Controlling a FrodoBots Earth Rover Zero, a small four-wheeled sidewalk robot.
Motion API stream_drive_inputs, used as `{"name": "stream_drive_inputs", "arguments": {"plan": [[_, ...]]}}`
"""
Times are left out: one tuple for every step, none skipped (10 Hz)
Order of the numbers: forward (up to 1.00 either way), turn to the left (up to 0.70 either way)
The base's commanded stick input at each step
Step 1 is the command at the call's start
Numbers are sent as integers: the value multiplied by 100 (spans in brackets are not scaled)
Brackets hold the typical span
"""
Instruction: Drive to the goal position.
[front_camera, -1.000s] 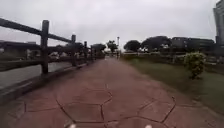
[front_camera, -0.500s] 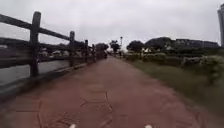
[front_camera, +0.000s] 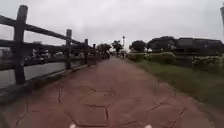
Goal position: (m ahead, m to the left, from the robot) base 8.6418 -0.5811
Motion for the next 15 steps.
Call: {"name": "stream_drive_inputs", "arguments": {"plan": [[100,0],[100,0],[100,0],[100,0],[100,0],[100,0],[100,0],[100,0],[100,0],[100,0],[100,0],[100,0],[100,0],[100,-24],[100,-28]]}}
